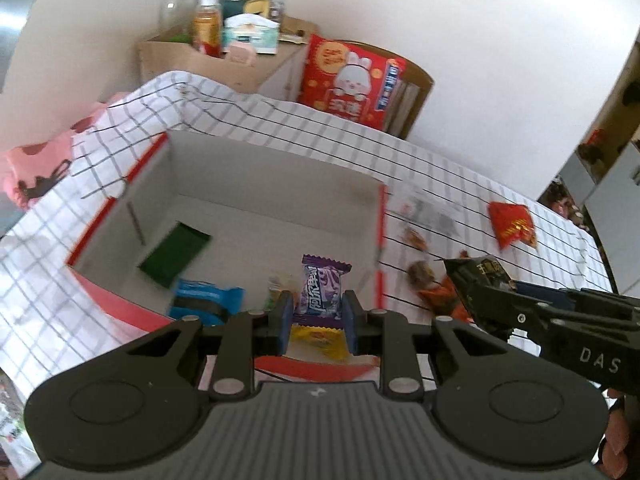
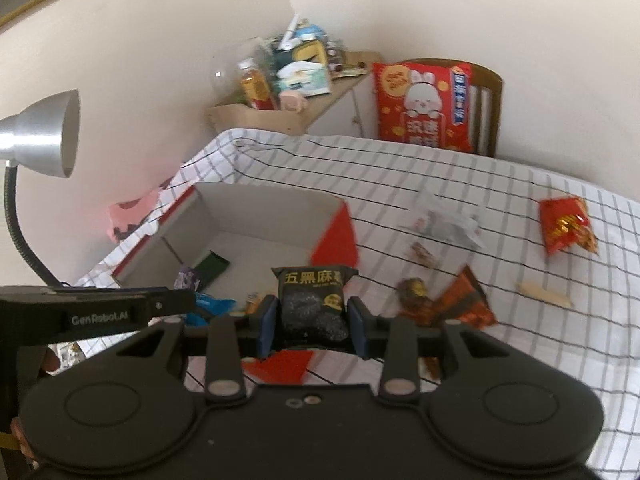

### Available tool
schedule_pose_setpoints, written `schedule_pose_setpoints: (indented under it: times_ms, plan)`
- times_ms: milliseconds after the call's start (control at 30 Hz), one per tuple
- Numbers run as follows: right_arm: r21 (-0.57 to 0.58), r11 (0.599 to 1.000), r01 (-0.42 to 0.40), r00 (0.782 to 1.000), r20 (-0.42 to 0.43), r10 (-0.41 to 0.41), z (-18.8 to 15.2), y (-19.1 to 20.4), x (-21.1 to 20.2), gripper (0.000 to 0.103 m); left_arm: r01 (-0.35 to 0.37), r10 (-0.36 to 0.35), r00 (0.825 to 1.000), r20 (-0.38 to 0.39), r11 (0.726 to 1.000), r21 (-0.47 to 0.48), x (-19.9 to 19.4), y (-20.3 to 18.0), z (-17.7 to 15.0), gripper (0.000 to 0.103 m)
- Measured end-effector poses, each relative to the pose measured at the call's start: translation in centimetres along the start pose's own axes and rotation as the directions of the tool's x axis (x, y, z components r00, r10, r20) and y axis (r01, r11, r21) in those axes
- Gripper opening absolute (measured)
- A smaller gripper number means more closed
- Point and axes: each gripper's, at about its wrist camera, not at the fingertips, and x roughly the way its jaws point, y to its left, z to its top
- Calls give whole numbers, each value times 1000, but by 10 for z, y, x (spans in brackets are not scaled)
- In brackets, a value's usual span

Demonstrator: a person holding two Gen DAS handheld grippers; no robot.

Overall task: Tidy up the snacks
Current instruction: 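Carry the purple candy and black pack into the red box and open both tools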

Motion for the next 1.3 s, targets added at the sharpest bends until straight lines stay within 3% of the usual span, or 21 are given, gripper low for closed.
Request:
schedule_pose_setpoints:
  times_ms: [400,800,1100,1300]
  plan:
    - [-130,991,-30,998,-54,23,17,61,64,36,-121,122,993,6,992,-30,21,63,29,25]
    - [-203,979,-6,990,-140,-23,25,74,145,36,-223,221,973,-62,975,-16,75,102,47,25]
    - [-292,956,12,981,-182,-68,21,87,177,36,-237,242,960,-143,970,52,112,105,44,25]
    - [-314,950,2,974,-215,-73,19,93,185,37,-233,235,949,-211,972,33,127,109,40,25]
